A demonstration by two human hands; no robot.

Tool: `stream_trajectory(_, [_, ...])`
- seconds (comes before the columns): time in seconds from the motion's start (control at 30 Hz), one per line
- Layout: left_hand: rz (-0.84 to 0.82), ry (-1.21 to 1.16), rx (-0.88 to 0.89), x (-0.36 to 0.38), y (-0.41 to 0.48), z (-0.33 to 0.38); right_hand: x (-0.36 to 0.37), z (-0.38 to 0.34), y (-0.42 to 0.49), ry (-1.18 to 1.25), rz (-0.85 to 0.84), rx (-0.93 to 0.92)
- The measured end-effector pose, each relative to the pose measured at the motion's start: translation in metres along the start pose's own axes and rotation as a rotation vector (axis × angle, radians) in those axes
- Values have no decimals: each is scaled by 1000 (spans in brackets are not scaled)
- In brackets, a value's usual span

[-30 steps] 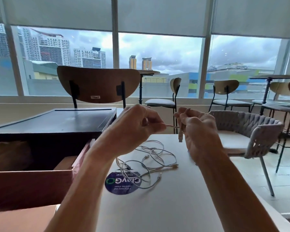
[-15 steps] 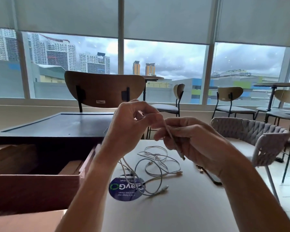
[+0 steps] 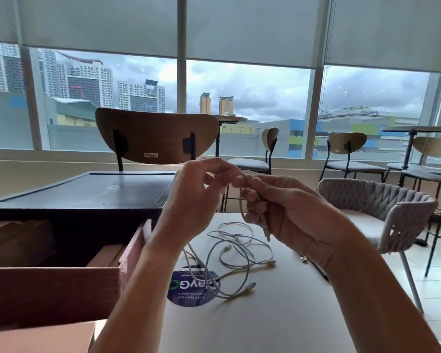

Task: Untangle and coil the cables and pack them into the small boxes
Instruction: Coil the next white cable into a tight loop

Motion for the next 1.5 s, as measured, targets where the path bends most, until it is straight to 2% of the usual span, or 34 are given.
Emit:
stream_trajectory(0.2, [-5,35,-51,7,-4,-5,-6,-13,-1,360,67,-85])
stream_trajectory(0.33, [26,27,-60,8,-7,-6,-10,-17,0,669,73,-208])
stream_trajectory(0.53, [1,130,-221,9,-15,-32,-44,-32,-5,829,217,-425])
stream_trajectory(0.7, [-207,264,-267,22,-16,-40,-56,-29,-9,680,319,-489])
stream_trajectory(0.83, [-439,251,-256,34,-20,-28,-65,-25,-13,282,570,-485])
stream_trajectory(0.93, [-481,223,-187,32,-21,-11,-69,-26,-16,-11,674,-461])
stream_trajectory(1.03, [-500,247,-105,30,-20,3,-66,-23,-17,-212,668,-408])
stream_trajectory(1.13, [-468,266,-40,29,-18,14,-60,-15,-11,-514,608,-317])
stream_trajectory(1.23, [-343,189,-7,23,-11,20,-50,-1,-2,-718,454,-212])
stream_trajectory(1.5, [14,111,18,-5,-2,11,-28,12,3,-465,155,-56])
Point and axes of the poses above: each hand's wrist, its own y-axis towards the middle knuckle, its own x-axis out of the palm, z = x × y, the point moved 8 cm from there along y, towards the middle knuckle, and after that the axes turned 3 degrees about -y, right-handed, at the moved point
